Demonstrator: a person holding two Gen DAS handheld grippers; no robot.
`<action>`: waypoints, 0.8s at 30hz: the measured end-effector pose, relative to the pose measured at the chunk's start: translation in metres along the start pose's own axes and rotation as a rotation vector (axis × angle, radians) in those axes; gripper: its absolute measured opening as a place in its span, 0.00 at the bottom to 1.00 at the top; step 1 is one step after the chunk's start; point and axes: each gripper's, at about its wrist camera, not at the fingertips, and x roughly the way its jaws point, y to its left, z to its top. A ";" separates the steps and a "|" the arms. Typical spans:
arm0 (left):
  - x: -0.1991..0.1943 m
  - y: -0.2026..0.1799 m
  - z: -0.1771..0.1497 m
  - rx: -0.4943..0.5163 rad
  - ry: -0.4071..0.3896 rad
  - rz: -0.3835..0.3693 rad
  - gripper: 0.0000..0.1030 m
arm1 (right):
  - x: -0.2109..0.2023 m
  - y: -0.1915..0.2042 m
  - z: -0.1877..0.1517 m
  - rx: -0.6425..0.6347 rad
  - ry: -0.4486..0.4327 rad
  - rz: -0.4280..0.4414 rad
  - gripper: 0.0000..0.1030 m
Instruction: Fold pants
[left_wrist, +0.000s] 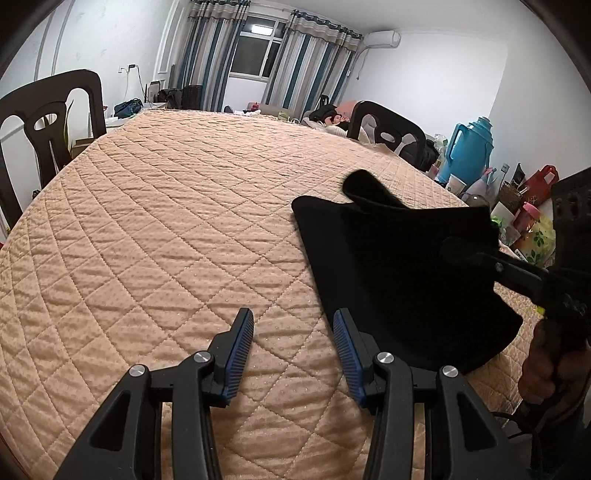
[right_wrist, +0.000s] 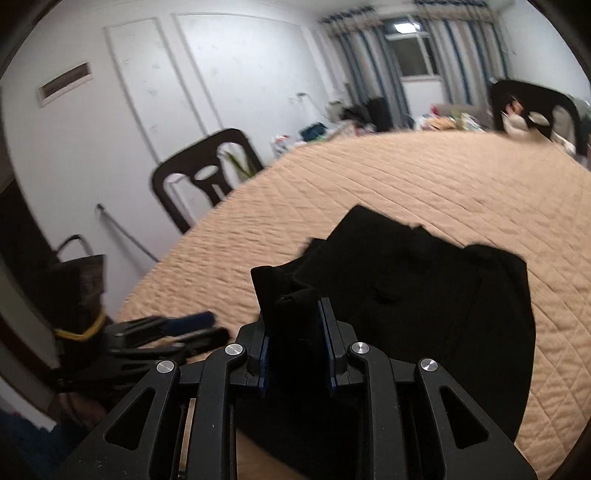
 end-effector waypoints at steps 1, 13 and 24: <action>0.000 0.000 0.000 -0.001 0.000 0.000 0.47 | 0.003 0.007 -0.002 -0.024 0.008 0.018 0.22; -0.009 0.010 0.001 -0.022 -0.016 0.016 0.47 | 0.028 0.028 -0.020 -0.137 0.079 0.000 0.23; -0.024 0.007 0.010 -0.008 -0.057 0.014 0.47 | 0.002 0.032 -0.022 -0.124 0.047 0.134 0.43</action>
